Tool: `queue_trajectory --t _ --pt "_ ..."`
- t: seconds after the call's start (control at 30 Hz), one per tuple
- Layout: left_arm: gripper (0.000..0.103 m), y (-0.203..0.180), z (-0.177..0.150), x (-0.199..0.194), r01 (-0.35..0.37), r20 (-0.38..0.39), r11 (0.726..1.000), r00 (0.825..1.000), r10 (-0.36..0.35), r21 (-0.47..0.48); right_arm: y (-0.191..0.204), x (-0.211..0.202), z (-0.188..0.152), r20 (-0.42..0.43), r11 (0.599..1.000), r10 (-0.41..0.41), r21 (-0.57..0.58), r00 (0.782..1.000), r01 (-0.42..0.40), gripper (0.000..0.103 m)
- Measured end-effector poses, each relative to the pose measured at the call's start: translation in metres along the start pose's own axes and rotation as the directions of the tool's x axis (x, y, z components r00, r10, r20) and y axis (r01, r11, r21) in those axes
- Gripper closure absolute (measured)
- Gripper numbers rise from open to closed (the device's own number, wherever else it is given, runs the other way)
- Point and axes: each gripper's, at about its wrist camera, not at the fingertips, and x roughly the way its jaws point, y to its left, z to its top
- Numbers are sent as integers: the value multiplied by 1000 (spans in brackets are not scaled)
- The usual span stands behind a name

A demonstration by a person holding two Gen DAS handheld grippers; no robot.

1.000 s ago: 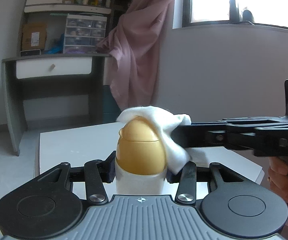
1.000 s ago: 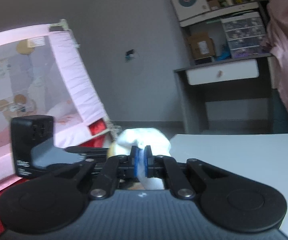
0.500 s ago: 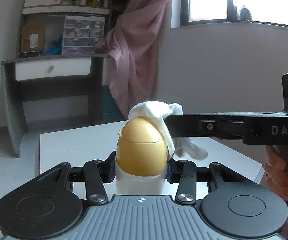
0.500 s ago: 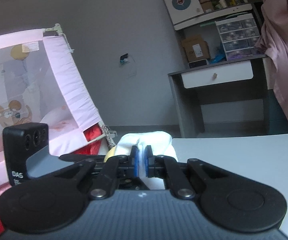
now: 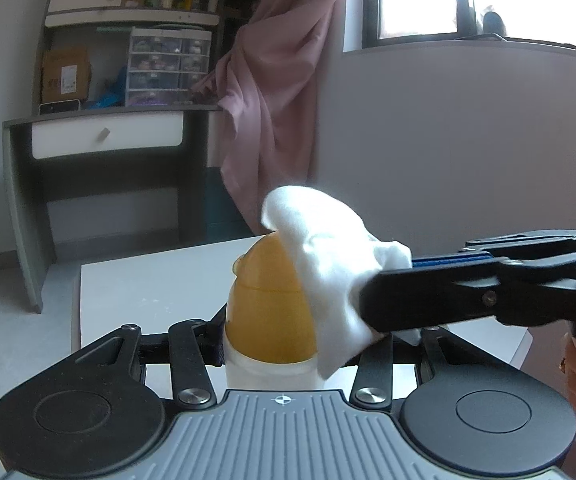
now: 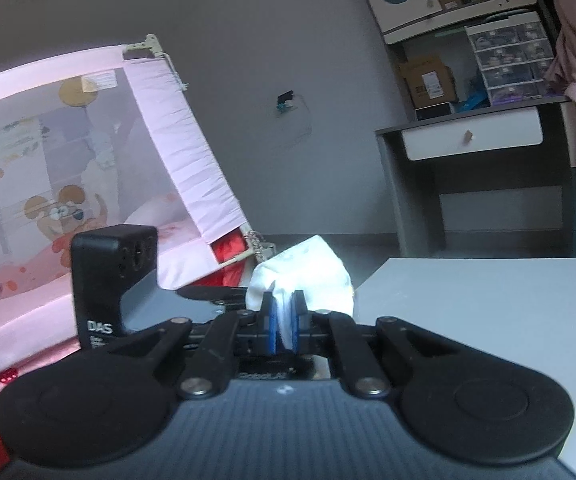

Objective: Clean container
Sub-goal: 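Wipe the yellow cap with the tissue while the left gripper holds the bottle, then lift the tissue off the cap and wipe its side again with the right gripper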

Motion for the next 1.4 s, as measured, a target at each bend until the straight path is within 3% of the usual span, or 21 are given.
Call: queue_trajectory --t 0.73,1.13,1.4 --pt "58 4 2 3 10 -2 1000 1000 -10 -8 -6 12 -4 -19 998 -33 44 999 34 96" --pt "58 7 0 4 8 -3 1000 1000 -9 -7 10 9 -3 -61 997 72 3 996 -72 96" --pt "57 8 -1 3 11 -6 1000 1000 -11 -7 -9 -3 16 75 996 -73 66 995 68 96"
